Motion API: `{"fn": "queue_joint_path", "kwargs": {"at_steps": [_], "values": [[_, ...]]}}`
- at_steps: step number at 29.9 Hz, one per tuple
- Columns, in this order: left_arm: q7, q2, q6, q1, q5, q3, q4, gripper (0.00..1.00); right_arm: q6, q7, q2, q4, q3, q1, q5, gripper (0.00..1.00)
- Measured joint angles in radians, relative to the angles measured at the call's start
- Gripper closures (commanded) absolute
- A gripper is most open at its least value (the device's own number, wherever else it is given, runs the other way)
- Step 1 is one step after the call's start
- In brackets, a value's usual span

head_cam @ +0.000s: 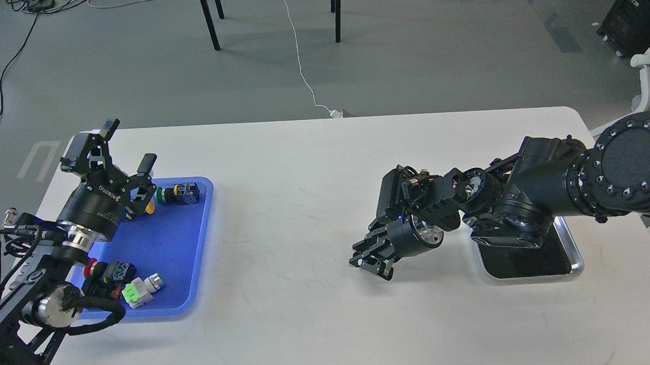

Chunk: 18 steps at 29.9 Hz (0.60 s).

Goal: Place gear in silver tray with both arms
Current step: 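Close the right gripper on the gear and lift it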

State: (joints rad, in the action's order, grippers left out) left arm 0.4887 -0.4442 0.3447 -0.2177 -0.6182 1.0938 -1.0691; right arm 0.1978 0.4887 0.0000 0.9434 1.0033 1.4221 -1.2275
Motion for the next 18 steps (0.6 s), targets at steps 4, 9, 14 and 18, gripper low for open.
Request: {"fn": "queue_joint_path", "kwargs": {"at_steps": [4,9,14,18], "values": [[0.0,0.0,0.0,0.0,0.0,0.0,0.0,0.02,0.0,0.0,0.0,0.0,-0.001,0.0,0.0,0.88],[0.0,0.001,0.0,0.0,0.0,0.0,0.0,0.02,0.0,0.0,0.0,0.006,-0.014,0.017,0.003,0.88],[0.0,0.001,0.001,-0.001,0.0,0.0,0.0,0.02,0.002,0.0,-0.075,0.061,-0.053,0.096,0.007,0.88],[0.0,0.002,0.0,-0.002,0.0,0.0,0.0,0.02,-0.001,0.0,-0.222,0.156,-0.066,0.169,0.0,0.88]]}}
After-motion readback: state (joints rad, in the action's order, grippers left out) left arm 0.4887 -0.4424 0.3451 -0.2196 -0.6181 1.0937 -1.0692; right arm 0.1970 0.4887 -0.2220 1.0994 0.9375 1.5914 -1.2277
